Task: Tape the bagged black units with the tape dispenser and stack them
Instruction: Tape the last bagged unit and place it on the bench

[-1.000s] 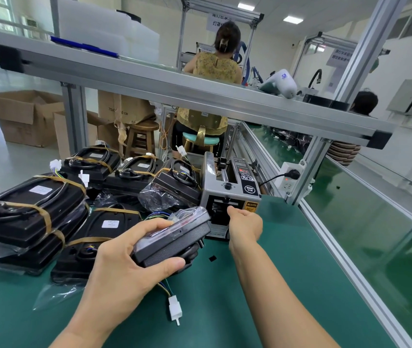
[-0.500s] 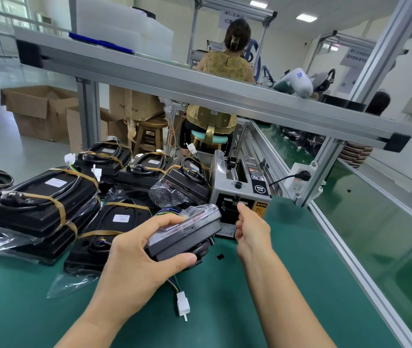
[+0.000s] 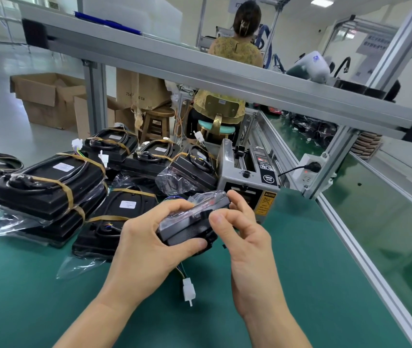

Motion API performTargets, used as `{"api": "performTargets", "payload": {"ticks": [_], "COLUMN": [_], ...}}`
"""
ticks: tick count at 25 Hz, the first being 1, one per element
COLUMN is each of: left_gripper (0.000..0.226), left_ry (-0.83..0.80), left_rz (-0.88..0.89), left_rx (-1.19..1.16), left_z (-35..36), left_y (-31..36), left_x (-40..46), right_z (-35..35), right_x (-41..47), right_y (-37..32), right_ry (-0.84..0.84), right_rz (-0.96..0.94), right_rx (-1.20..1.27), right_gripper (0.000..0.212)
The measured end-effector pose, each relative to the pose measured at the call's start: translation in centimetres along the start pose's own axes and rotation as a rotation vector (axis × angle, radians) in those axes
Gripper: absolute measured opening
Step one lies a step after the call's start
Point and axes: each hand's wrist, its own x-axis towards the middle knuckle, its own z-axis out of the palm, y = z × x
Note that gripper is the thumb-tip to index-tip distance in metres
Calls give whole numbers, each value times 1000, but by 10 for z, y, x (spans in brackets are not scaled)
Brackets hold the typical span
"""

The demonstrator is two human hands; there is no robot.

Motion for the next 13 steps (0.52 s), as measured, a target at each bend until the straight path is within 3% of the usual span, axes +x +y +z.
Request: {"api": "performTargets", "payload": {"ticks": [4,13], "left_gripper": [45,46], "left_ry": [-1,8], "left_rz": [-3,-5], "left_rx": [-19,-38], "left_z": [-1,0], "left_y": [0,-2], "left_x": [0,-1], "right_z": [2,1], "right_x": [3,4], "right_y": [4,4], "right_ry": [-9,-17], "right_rz": [5,9], "right_rx": [-38,-116], "right_gripper": [9,10]}}
